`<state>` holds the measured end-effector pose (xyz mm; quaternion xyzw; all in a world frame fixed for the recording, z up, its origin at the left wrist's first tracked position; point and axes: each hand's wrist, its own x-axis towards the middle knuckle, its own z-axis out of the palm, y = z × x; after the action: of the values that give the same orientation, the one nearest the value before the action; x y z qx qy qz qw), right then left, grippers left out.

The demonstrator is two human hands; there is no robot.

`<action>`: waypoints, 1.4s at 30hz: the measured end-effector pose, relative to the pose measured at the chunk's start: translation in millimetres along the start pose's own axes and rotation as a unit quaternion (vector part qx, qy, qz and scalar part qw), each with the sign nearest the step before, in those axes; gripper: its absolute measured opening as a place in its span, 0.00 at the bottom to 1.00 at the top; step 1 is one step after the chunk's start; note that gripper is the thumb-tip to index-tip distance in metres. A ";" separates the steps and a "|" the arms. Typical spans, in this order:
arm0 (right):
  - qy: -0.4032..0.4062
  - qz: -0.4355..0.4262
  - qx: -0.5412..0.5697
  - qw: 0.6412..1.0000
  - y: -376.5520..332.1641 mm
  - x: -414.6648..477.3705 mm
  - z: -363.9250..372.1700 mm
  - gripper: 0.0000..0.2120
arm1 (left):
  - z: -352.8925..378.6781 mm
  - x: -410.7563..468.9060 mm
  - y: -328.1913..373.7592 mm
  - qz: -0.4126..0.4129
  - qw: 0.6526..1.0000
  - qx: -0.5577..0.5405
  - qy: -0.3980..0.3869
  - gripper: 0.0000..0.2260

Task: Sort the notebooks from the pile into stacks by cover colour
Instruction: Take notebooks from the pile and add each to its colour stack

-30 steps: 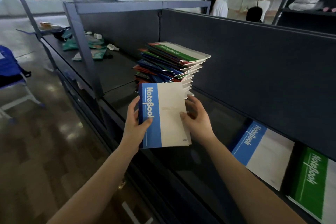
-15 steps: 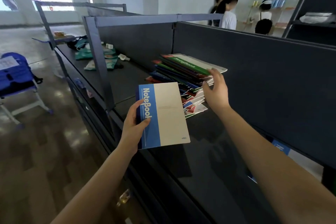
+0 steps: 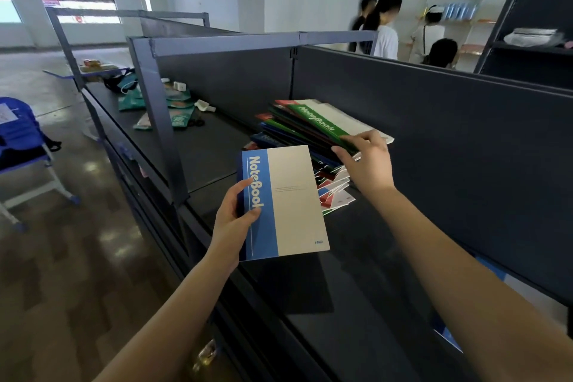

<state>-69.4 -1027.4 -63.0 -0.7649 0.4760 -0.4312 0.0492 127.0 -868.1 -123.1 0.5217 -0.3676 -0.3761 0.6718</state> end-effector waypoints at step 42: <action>-0.153 -0.239 0.038 0.958 -62.6 -98.8 3.7 0.23 | -1.1 -20.3 7.7 0.034 0.995 -0.089 0.040 0.37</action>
<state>-41.1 -918.5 -95.4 -0.9108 0.2490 -0.3262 0.0456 119.9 -848.3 -117.8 0.4618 -0.3226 -0.3630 0.7422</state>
